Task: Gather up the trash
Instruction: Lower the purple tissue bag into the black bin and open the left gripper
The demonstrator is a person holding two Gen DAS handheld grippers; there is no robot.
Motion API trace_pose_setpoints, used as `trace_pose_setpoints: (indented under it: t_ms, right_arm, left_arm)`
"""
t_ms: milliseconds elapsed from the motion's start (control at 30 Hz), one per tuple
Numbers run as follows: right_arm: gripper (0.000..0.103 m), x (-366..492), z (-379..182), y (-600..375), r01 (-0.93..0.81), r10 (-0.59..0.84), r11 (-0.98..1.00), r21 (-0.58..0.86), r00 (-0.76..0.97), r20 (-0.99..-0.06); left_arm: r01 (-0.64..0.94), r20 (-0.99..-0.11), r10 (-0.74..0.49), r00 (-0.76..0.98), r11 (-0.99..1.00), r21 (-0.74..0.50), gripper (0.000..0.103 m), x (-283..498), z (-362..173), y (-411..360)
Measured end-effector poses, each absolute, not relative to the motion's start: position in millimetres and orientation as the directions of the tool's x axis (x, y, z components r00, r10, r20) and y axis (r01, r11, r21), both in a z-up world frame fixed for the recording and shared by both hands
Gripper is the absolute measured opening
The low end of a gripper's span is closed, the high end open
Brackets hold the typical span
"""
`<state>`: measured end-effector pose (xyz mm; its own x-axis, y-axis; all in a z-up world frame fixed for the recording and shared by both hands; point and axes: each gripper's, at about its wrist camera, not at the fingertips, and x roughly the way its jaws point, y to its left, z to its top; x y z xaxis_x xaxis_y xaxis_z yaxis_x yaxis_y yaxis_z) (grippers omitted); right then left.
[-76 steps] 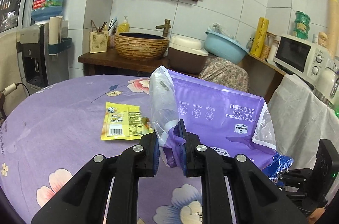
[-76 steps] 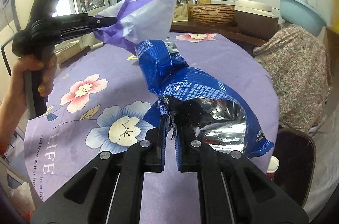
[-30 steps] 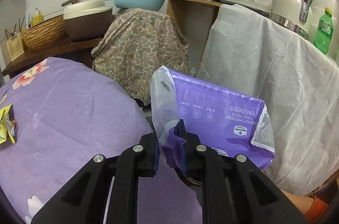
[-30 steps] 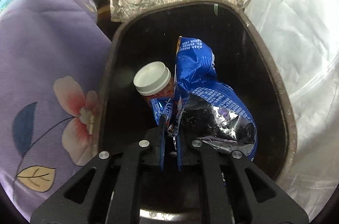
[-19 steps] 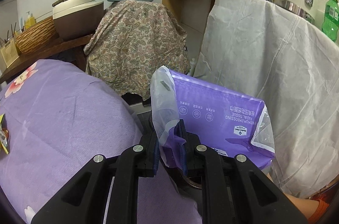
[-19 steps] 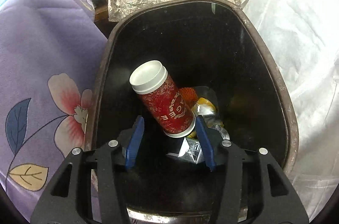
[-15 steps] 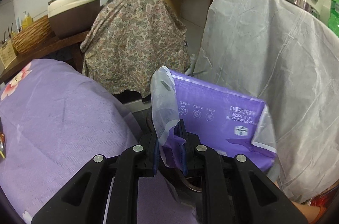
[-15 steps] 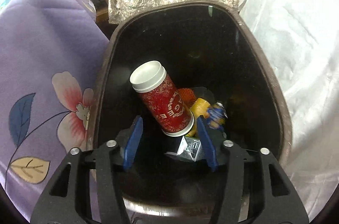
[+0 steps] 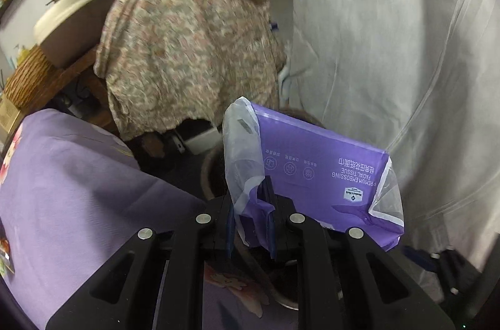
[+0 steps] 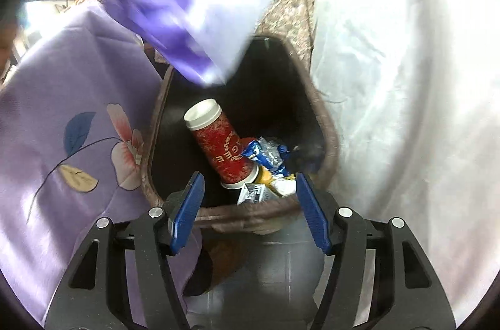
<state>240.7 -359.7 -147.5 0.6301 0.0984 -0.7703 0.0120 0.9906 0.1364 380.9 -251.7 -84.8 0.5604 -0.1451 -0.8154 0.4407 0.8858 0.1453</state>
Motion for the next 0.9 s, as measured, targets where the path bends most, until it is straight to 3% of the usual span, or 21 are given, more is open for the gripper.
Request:
trace_pose_setpoints:
  t_ms: [100, 300, 433, 533, 600, 700, 900]
  right_arm:
    - [0.074, 225.6, -139.0, -365.2, 0.027, 0.078, 0.992, 0.126, 0.653, -0.754]
    - [0.074, 203.7, -129.9, -374.9, 0.051, 0.053, 0.992, 0.119, 0.676, -0.735]
    - [0.074, 195.2, -129.2, -376.7, 0.047, 0.059, 0.991, 0.122, 0.676, -0.734]
    - [0.074, 192.2, -127.9, -374.7, 0.04, 0.057, 0.993, 0.115, 0.687, -0.725]
    - [0.074, 189.8, -127.0, -374.7, 0.039, 0.051, 0.993, 0.108, 0.691, -0.721]
    - [0.074, 188.0, -124.5, -373.4, 0.036, 0.04, 0.995, 0.092, 0.703, -0.711]
    - [0.074, 185.5, -115.8, -366.8, 0.037, 0.015, 0.997, 0.064, 0.738, -0.675]
  left_arm:
    - [0.452, -0.84, -0.1, 0.533, 0.873, 0.182, 0.016, 385.8, -105.5, -267.1]
    - [0.478, -0.859, -0.017, 0.512, 0.836, 0.269, 0.019, 389.6, -133.4, -285.0]
    - [0.491, -0.871, -0.019, 0.491, 0.832, 0.259, 0.025, 390.1, -142.2, -289.4]
    - [0.502, -0.873, -0.031, 0.487, 0.828, 0.251, 0.033, 388.6, -143.7, -293.2]
    - [0.508, -0.867, -0.028, 0.498, 0.819, 0.266, 0.052, 385.7, -143.0, -296.6]
    - [0.509, -0.848, -0.047, 0.528, 0.817, 0.271, 0.066, 380.4, -135.3, -297.4]
    - [0.507, -0.812, -0.158, 0.561, 0.842, 0.186, 0.078, 364.6, -102.1, -280.0]
